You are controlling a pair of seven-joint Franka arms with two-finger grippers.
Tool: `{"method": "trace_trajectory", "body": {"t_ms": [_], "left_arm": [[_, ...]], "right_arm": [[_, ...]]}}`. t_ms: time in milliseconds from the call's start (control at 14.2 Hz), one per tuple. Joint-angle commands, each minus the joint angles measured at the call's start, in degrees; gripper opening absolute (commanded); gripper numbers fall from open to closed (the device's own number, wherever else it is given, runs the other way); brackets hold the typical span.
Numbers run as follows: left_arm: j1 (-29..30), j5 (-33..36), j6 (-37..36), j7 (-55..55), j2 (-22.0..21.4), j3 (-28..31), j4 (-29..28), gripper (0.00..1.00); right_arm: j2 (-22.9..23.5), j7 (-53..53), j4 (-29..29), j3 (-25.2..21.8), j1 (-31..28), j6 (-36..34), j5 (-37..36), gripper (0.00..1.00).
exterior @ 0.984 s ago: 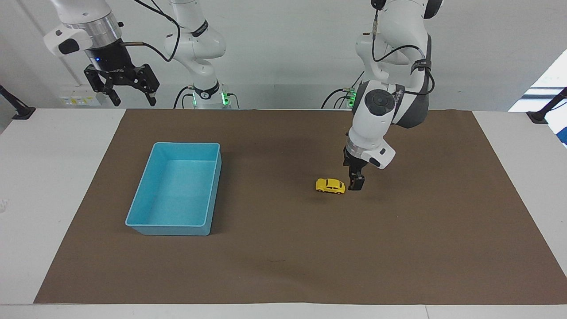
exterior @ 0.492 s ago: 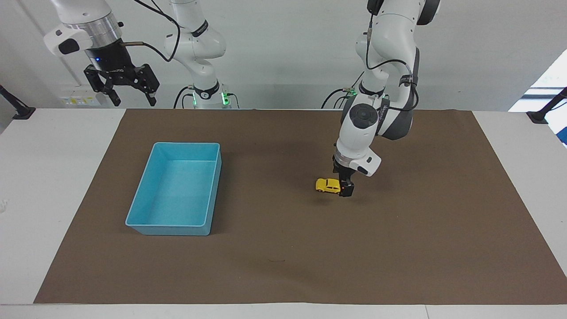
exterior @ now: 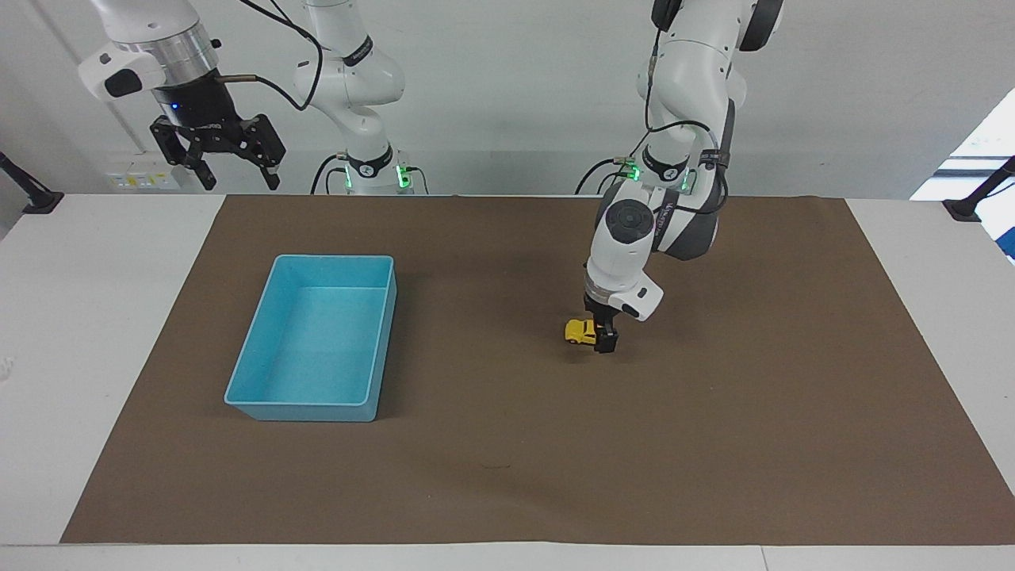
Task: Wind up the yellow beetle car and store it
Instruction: 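Lower the left gripper onto the yellow car and grasp it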
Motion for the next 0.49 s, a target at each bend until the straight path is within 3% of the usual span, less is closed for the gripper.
{"method": "trace_trajectory", "body": {"t_ms": [0, 70, 141, 281, 422], "left_arm": [[-1.11, 1.27, 1.39, -1.29, -0.29, 0.88, -1.16, 1.0], [-1.11, 1.27, 1.39, -1.29, -0.29, 0.88, -1.16, 1.0], [-1.03, 1.27, 1.39, -1.2, -0.29, 0.88, -1.25, 0.89], [-1.03, 1.27, 1.22, -0.85, -0.29, 0.88, -1.25, 0.57], [-1.11, 1.27, 1.04, -0.06, -0.38, 0.88, -1.25, 0.17]], "right_arm": [[-0.9, -1.36, -0.73, 0.04, -0.42, -0.47, 0.91, 1.0], [-0.9, -1.36, -0.73, 0.04, -0.42, -0.47, 0.91, 1.0], [-0.9, -1.36, -0.73, 0.04, -0.42, -0.47, 0.91, 1.0], [-0.9, -1.45, -0.73, 0.13, -0.42, -0.47, 0.91, 1.0], [-0.82, -1.36, -0.73, 0.04, -0.42, -0.47, 0.91, 1.0]]}}
